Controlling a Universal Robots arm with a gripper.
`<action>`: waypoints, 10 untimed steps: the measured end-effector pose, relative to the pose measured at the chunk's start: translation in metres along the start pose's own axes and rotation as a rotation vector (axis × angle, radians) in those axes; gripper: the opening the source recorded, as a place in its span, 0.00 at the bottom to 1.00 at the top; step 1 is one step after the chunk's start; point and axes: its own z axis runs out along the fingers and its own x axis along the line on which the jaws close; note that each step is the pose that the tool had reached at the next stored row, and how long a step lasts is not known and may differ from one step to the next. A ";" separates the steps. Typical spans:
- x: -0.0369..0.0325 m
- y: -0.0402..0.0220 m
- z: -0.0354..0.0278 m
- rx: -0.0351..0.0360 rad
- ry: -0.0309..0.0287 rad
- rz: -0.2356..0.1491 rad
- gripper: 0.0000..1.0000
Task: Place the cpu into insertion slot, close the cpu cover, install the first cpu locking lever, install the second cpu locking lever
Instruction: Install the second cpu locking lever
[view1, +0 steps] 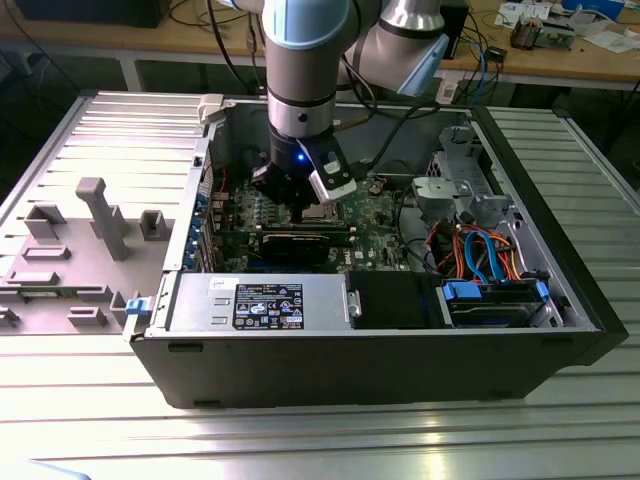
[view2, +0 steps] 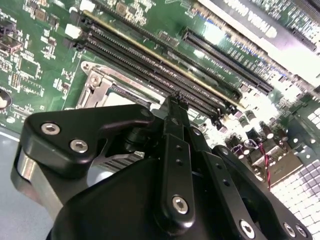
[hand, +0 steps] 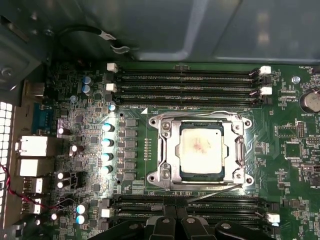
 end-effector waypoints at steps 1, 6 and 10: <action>0.0000 -0.0010 0.0003 -0.0027 0.0009 0.000 0.11; 0.0016 -0.0016 0.0025 -0.0158 0.0037 0.000 0.11; 0.0023 -0.0019 0.0042 -0.0194 0.0127 0.000 0.11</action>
